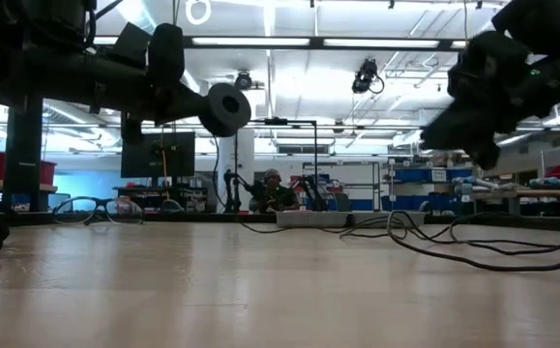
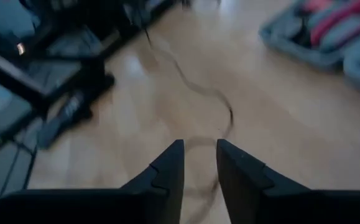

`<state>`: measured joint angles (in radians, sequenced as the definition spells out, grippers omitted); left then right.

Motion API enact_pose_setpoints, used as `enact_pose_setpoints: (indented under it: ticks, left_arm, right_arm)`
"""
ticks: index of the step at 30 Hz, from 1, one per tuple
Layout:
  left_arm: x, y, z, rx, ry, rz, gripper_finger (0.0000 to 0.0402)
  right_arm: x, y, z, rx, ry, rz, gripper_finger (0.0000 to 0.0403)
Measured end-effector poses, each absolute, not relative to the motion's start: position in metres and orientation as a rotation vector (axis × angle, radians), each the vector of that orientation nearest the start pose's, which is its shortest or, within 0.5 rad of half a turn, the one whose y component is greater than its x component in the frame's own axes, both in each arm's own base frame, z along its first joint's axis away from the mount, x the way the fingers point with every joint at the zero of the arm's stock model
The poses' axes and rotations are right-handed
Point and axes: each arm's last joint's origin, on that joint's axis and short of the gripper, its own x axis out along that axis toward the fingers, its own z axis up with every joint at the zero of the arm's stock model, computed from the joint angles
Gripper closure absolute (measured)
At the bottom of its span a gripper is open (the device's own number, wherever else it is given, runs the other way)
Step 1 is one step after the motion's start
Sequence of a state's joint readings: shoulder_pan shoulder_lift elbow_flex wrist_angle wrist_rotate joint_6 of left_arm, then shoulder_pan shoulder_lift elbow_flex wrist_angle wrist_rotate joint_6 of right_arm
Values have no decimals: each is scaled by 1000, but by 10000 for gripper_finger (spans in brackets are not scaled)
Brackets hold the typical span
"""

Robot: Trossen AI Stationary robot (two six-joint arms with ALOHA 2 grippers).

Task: Coil cords
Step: Coil the black wire onto the black spool

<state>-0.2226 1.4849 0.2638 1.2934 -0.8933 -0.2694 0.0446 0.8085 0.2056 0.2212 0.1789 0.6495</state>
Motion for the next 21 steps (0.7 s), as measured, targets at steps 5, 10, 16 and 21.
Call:
enact_pose_setpoints:
  ticks: [5, 10, 16, 21]
  left_arm:
    - [223, -27, 159, -344, -133, 664, 401]
    - [222, -27, 158, -363, -142, 694, 401]
    - [222, -26, 157, -357, -134, 714, 401]
    - [222, -26, 154, -342, -106, 726, 401]
  right_arm:
    - [185, 6, 170, 527, 189, -259, 294]
    - [228, 12, 154, 478, 249, -318, 292]
    - [297, 14, 128, 371, 267, -333, 292]
    - [349, 9, 120, 255, 239, -299, 292]
